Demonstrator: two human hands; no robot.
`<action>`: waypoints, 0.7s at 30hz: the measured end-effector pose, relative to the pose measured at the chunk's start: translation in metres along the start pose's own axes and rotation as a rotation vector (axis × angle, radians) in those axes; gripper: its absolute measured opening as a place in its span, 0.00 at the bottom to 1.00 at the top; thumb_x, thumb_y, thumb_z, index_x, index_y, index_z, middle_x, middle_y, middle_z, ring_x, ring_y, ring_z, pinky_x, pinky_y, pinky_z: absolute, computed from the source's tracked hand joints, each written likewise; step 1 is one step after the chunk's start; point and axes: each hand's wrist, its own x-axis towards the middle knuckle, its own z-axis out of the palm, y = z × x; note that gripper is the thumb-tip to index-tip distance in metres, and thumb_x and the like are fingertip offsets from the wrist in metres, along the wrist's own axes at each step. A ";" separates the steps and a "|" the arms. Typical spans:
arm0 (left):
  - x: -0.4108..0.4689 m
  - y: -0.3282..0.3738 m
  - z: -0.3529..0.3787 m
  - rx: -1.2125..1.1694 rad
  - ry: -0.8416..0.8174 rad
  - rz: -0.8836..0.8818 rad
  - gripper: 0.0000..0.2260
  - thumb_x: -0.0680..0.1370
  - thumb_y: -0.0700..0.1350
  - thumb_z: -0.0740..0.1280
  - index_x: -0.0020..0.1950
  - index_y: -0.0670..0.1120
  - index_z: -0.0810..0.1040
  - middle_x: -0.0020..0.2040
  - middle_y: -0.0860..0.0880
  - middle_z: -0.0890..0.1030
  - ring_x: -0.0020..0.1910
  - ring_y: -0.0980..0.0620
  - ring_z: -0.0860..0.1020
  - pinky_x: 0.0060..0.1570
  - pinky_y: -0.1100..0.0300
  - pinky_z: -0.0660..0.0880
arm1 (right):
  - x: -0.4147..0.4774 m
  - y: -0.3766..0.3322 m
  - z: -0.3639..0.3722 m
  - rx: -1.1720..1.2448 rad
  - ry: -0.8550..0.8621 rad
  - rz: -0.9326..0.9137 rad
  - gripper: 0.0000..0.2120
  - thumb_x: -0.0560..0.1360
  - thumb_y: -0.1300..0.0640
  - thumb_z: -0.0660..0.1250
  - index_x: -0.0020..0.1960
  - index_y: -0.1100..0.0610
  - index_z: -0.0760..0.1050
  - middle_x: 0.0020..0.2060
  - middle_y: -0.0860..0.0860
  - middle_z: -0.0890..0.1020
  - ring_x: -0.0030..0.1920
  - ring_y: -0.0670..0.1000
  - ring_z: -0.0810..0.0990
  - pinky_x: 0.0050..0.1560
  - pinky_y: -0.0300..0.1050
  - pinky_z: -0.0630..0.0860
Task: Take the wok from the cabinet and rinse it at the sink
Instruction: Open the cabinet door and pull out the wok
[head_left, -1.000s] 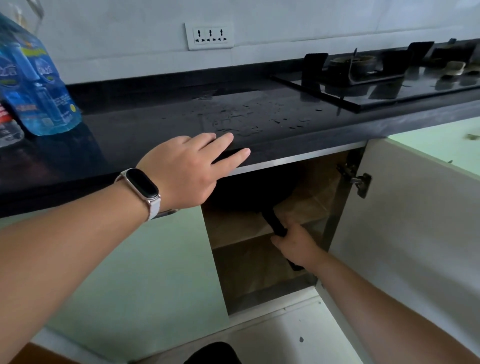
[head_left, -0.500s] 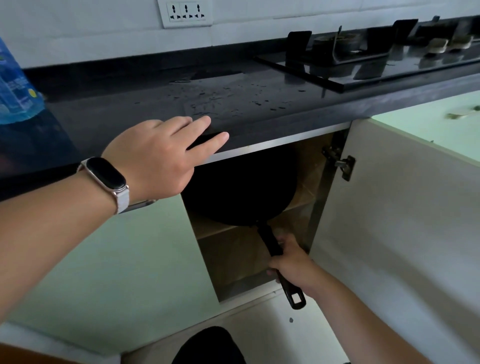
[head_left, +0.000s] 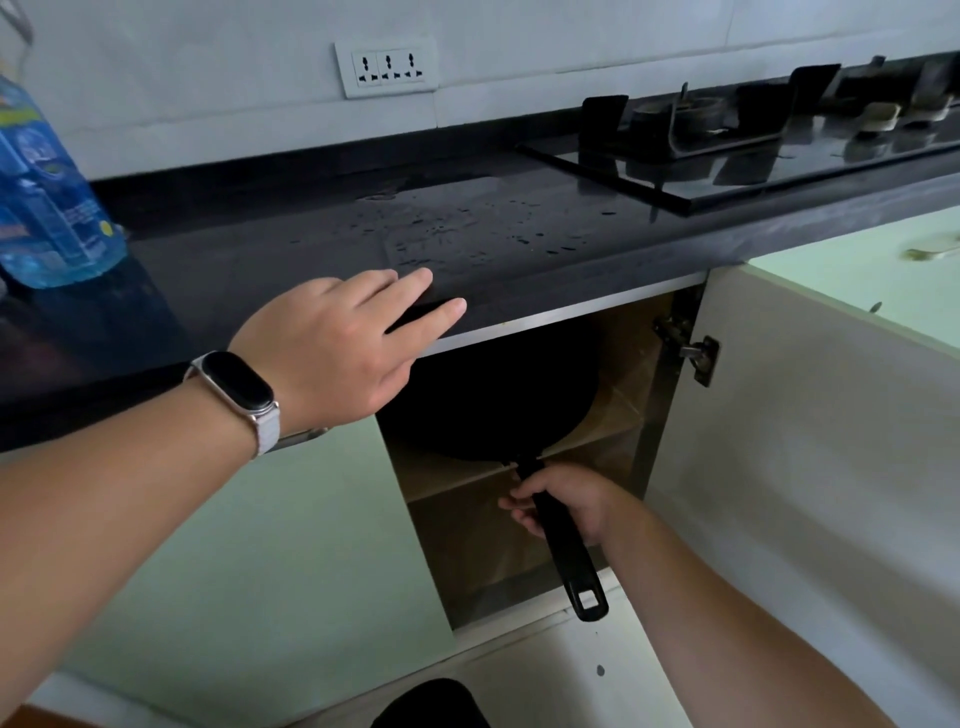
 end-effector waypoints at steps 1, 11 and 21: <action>0.000 0.000 0.000 0.003 0.000 0.000 0.21 0.81 0.44 0.65 0.75 0.43 0.74 0.66 0.34 0.79 0.56 0.34 0.82 0.39 0.44 0.81 | 0.004 0.000 0.000 -0.007 -0.003 0.000 0.08 0.79 0.65 0.67 0.57 0.61 0.75 0.43 0.57 0.84 0.31 0.47 0.81 0.29 0.36 0.78; 0.000 0.000 0.001 0.008 0.002 0.006 0.20 0.82 0.46 0.64 0.74 0.43 0.75 0.66 0.34 0.80 0.56 0.34 0.82 0.40 0.44 0.82 | 0.031 -0.002 -0.008 0.161 -0.005 -0.072 0.06 0.79 0.60 0.68 0.54 0.61 0.77 0.38 0.54 0.82 0.27 0.46 0.78 0.26 0.37 0.77; 0.000 0.000 0.003 0.021 0.015 -0.001 0.19 0.83 0.46 0.63 0.73 0.43 0.76 0.66 0.34 0.80 0.56 0.35 0.83 0.41 0.44 0.82 | 0.031 0.013 -0.018 0.029 0.098 -0.052 0.12 0.80 0.49 0.67 0.51 0.57 0.73 0.26 0.51 0.73 0.21 0.45 0.67 0.19 0.34 0.63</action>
